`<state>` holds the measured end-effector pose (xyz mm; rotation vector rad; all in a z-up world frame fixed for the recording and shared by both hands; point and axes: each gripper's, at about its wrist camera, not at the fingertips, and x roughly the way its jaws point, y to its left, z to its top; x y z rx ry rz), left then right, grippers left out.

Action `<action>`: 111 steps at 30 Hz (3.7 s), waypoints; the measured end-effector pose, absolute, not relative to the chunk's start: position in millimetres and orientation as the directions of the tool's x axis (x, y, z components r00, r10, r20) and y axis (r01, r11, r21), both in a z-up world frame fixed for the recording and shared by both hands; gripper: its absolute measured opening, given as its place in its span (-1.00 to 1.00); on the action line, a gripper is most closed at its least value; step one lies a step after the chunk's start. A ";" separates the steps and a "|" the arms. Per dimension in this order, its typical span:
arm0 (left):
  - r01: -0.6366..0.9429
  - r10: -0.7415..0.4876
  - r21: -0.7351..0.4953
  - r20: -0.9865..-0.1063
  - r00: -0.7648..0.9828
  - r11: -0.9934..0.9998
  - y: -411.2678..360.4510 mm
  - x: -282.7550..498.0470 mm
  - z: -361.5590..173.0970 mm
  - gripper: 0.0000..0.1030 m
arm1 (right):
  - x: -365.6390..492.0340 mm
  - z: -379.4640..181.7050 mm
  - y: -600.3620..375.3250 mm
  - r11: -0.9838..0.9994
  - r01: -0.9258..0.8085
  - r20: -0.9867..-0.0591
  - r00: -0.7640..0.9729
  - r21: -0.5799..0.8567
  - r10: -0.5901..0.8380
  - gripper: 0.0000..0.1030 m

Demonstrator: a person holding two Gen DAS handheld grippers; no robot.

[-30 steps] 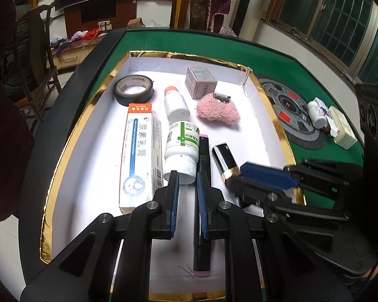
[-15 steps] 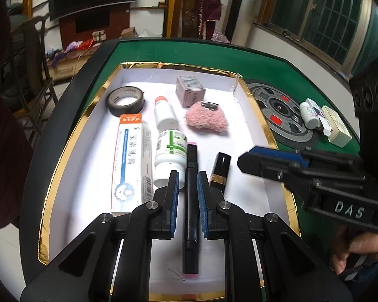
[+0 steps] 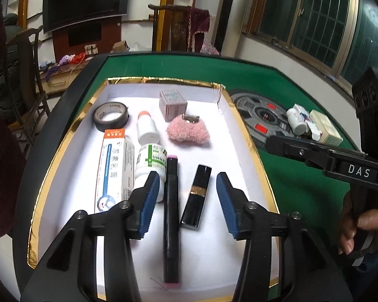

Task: Organize objects
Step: 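Lower the marker and the gold-banded tube into the tray and open both tools, then move both tools back to the boxes and bottle on the felt, then grasp the cream instruction box with the right tool while the left tool grasps the white red-label bottle, then carry the red-label bottle and the cream box toward the tray with both tools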

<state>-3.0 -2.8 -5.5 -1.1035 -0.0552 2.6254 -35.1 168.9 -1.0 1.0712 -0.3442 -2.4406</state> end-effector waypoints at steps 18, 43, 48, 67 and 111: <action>-0.289 0.327 -0.170 -0.657 -0.679 -0.942 31.7 6.6 17.5 -0.01 | -8.4 21.6 307.9 -0.944 0.042 -0.549 -0.804 0.328 -0.227 0.08; -0.334 0.333 -0.181 -0.809 -0.483 -0.925 218.8 -95.3 23.0 0.14 | -39.1 -5.5 395.9 -0.969 -0.240 -0.674 -0.727 0.063 0.136 0.52; -0.338 0.322 -0.175 -0.834 -0.448 -0.925 236.1 -115.1 15.8 0.14 | -48.0 -25.3 405.2 -0.966 -0.250 -0.745 -0.632 -0.066 0.214 0.57; -0.336 0.268 -0.150 -0.902 -0.338 -0.930 288.9 -159.7 -31.5 0.14 | -30.1 -18.9 443.6 -0.952 -0.288 -0.744 -0.658 0.108 0.115 0.45; -0.410 0.255 -0.022 -0.813 -0.523 -0.912 189.0 -25.9 -33.7 -0.32 | -32.1 -22.6 405.1 -0.978 -0.193 -0.763 -0.619 -0.083 0.187 0.36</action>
